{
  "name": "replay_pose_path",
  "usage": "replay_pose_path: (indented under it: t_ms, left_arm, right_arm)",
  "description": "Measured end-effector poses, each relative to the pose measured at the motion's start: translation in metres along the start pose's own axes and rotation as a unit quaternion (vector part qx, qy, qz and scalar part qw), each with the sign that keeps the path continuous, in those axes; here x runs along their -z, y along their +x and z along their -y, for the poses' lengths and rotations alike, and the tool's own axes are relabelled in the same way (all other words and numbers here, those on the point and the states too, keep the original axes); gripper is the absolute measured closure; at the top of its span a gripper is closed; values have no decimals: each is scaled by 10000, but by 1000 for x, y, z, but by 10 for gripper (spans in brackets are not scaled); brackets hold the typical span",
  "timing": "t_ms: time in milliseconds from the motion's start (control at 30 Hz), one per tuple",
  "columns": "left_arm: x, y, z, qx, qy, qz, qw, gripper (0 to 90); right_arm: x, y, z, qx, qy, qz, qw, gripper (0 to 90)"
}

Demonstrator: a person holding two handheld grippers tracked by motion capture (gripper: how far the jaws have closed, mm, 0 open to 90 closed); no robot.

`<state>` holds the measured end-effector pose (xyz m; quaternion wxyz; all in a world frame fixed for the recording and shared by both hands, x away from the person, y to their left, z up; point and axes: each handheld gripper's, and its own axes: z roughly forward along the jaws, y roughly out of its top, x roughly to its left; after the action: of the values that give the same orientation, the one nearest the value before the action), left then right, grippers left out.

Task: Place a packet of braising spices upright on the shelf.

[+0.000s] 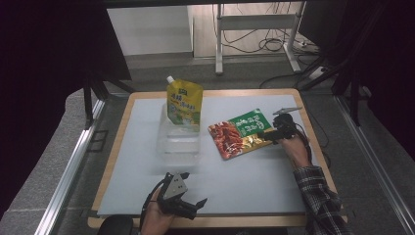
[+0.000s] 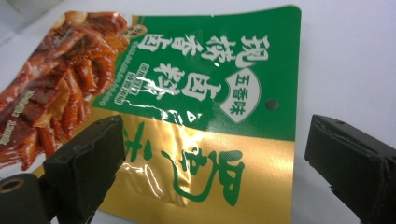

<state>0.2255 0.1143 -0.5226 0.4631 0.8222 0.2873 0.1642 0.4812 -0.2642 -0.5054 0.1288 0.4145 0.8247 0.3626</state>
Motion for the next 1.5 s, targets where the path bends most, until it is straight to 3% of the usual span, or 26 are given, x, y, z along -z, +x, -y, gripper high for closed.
replay_pose_path:
  t_ms: [600,833,1000,1267,1433,1500]
  left_arm:
    - [-1,-1,0,-31,24,6,10000,2]
    - [-1,-1,0,-51,34,14,10000,2]
    - [-1,-1,0,-54,36,16,10000,2]
    - [-2,-2,0,-90,62,23,9999,2]
    - [-3,-3,0,-108,76,24,9999,2]
    - [-3,-3,0,-122,83,21,9999,3]
  right_arm:
    - [-7,-3,1,-483,411,-181,9978,50]
    - [-5,-5,2,-625,316,-279,9972,50]
    - [0,-3,-2,-786,98,-624,9949,54]
    - [-4,10,-6,-470,160,-681,9964,71]
    - [-7,13,-9,-571,166,-778,9952,74]
    - [-7,14,-11,-588,228,-670,9958,153]
